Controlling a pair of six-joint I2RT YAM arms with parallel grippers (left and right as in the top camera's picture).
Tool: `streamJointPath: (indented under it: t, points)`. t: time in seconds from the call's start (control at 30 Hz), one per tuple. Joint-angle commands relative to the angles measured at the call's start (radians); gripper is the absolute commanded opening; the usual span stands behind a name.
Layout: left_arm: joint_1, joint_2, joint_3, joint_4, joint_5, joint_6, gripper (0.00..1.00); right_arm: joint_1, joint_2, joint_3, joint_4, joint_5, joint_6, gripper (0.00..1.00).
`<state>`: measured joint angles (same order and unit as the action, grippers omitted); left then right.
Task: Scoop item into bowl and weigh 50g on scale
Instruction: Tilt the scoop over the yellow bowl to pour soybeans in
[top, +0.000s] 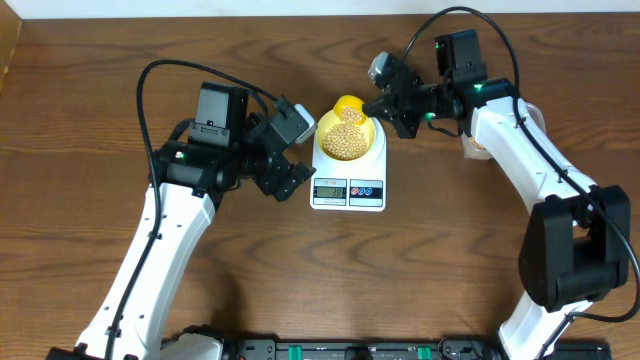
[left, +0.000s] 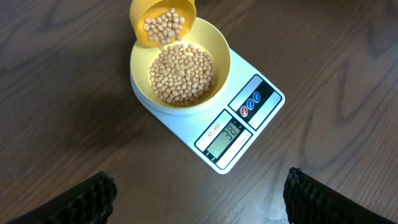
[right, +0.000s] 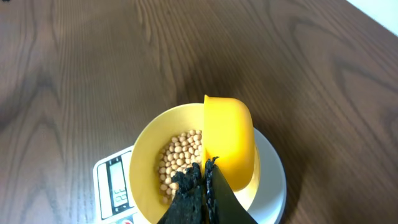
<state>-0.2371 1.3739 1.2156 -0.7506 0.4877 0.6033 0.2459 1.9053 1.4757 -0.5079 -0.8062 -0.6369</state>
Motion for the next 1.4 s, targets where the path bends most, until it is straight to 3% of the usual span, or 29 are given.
streamJointPath:
  t: [0.0, 1.37]
  points:
    - [0.005, -0.007, -0.017, 0.003, -0.006, 0.01, 0.88, 0.005, 0.005, -0.005, 0.0, -0.004, -0.085, 0.01]
    - [0.005, -0.007, -0.017, 0.003, -0.006, 0.01, 0.88, 0.005, 0.005, -0.005, 0.003, -0.005, -0.166, 0.01]
